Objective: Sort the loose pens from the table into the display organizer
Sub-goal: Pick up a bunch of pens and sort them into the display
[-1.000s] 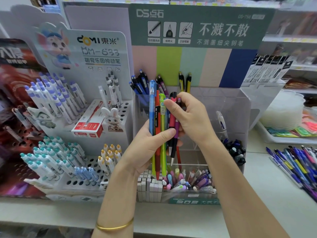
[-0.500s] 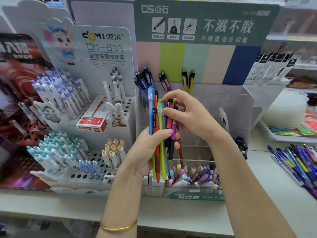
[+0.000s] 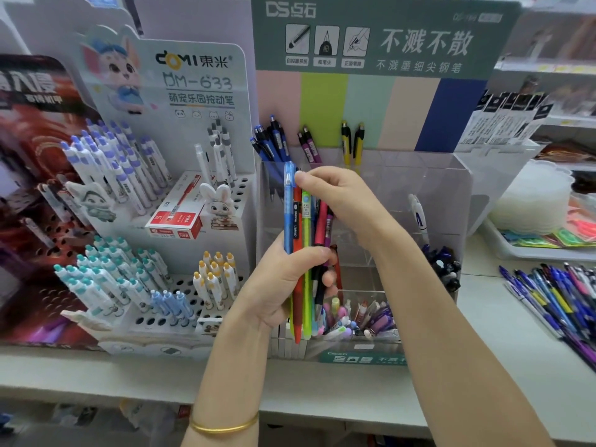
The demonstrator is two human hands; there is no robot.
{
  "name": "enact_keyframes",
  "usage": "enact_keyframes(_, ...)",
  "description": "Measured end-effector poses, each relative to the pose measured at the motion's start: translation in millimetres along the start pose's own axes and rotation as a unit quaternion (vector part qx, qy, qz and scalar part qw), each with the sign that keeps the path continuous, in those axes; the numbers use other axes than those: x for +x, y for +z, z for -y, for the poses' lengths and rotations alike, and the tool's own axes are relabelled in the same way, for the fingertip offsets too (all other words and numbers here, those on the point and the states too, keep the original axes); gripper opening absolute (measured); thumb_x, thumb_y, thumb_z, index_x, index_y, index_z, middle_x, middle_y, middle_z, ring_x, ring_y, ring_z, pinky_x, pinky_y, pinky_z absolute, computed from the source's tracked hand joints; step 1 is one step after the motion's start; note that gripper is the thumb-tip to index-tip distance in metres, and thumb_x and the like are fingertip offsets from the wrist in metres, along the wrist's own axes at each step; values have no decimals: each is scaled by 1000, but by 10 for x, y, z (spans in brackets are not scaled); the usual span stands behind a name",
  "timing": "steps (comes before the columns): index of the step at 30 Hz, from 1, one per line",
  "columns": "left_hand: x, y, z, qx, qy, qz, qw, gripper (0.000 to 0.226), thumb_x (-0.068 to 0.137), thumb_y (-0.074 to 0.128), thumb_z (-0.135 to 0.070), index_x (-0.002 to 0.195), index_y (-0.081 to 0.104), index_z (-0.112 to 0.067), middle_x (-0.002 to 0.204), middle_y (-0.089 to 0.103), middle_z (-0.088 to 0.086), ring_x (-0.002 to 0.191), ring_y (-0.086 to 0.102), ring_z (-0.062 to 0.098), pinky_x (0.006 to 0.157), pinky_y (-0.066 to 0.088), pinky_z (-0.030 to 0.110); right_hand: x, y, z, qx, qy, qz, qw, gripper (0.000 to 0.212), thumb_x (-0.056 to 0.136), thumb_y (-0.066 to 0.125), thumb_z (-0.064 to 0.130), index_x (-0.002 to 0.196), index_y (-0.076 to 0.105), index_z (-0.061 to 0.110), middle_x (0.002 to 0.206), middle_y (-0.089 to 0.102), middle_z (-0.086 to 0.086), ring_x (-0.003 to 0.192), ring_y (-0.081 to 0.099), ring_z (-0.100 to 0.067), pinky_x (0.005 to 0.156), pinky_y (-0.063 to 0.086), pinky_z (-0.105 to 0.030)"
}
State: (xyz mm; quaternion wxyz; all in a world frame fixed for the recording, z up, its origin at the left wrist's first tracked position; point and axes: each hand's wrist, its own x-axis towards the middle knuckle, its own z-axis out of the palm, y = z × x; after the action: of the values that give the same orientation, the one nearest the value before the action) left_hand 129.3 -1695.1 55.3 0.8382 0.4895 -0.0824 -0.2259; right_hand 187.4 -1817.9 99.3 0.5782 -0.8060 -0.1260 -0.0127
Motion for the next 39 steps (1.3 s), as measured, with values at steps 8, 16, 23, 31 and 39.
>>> enact_keyframes(8,-64,-38,72,76,-5,3,997,40,72,66,-5,108,48,-8,76,59,9,51,52,15,48,49,29,98,-48,50,198,20,-113,974,15,97,54,21,83,55,14,71,64,3,65,61,-11,70,53,-33)
enact_keyframes(16,14,-66,159,175,10,-106,979,28,86,63,0,104,45,-12,74,55,11,54,55,17,54,52,31,-54,-213,240,369,-110,-294,875,16,103,42,25,93,43,12,63,42,2,46,36,-7,40,35,-20)
enact_keyframes(23,189,3,258,190,93,-204,956,37,79,66,-4,113,51,-10,80,62,14,56,59,18,50,50,30,-524,108,41,-129,16,-76,989,30,78,76,34,76,53,14,71,53,3,62,48,-6,57,42,-13)
enact_keyframes(31,227,101,274,112,107,-151,976,21,85,53,13,98,54,-4,64,53,12,51,50,20,49,48,30,-449,70,-39,-123,44,-74,989,25,90,62,22,75,44,12,68,52,-2,49,51,-13,42,44,-24)
enact_keyframes(39,318,-64,278,144,107,-129,975,50,73,69,-11,118,49,-1,76,57,10,62,56,19,61,48,38,-335,-48,-108,-7,61,-24,998,26,95,57,21,75,41,16,49,44,10,36,36,-1,42,32,-18)
